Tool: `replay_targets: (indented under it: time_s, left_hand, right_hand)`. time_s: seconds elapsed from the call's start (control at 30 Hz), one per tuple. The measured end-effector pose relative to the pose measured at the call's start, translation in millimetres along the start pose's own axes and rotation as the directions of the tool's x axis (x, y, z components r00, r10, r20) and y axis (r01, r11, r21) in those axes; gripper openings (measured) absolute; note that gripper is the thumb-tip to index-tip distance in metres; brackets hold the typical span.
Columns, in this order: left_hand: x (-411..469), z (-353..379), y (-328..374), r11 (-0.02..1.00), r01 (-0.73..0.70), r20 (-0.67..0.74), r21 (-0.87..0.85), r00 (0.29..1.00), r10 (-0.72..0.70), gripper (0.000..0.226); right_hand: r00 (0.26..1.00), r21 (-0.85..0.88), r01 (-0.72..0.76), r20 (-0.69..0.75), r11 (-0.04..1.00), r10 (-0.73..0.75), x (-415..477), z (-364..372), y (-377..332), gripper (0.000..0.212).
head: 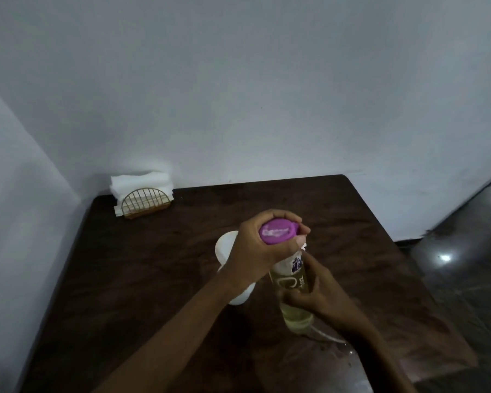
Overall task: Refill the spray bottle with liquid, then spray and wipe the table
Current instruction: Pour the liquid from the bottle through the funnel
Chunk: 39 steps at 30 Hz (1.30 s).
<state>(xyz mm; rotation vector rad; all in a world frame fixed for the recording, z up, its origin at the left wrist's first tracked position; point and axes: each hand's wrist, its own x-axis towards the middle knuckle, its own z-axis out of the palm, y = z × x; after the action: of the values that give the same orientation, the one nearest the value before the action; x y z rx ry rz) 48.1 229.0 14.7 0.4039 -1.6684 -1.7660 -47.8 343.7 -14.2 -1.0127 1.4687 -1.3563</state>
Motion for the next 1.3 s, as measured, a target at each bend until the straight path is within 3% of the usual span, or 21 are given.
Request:
replay_targets:
  time_s: [0.17,0.33,0.4,0.5,0.63,0.93,1.07,1.13,1.3]
  left_hand:
    - [-22,21,-4,0.992,-0.051,-0.124,0.117,0.990,0.066,0.036]
    - [-25,32,-2,0.978,-0.044,-0.270,0.202,0.958,0.099,0.034]
    - [-25,31,0,0.986,0.003,-0.237,0.165,0.971,0.037,0.035]
    - [-23,15,2,0.996,0.059,-0.029,0.073,0.998,-0.057,0.053]
    - [-23,-12,14,0.990,0.134,0.211,0.038,0.968,-0.139,0.061]
    - [-25,-12,12,0.958,0.065,0.045,0.280,0.996,-0.081,0.063]
    - [-24,-18,16,0.987,0.086,0.175,0.132,0.979,-0.108,0.076]
    - [-24,-22,18,0.997,0.053,0.228,0.064,0.971,-0.066,0.069]
    - [-22,-21,19,0.960,-0.053,0.082,0.276,0.996,0.031,0.056]
  right_hand:
    - [0.960,-0.053,0.144,-0.235,0.988,-0.152,-5,23,16,0.061]
    - [0.920,-0.133,0.190,-0.322,0.973,-0.224,-2,30,21,0.070]
    - [0.916,-0.137,0.192,-0.331,0.972,-0.228,-2,31,21,0.069]
    - [0.928,-0.104,0.183,-0.308,0.978,-0.207,-3,28,18,0.062]
    - [0.935,-0.081,0.189,-0.289,0.979,-0.204,-4,23,15,0.054]
    - [0.951,-0.077,0.174,-0.247,0.982,-0.188,-2,24,15,0.058]
    - [0.941,-0.071,0.193,-0.271,0.979,-0.205,0,26,17,0.051]
    - [0.934,-0.052,0.204,-0.287,0.978,-0.210,1,27,16,0.051]
    - [0.935,-0.042,0.215,-0.281,0.976,-0.218,4,27,17,0.055]
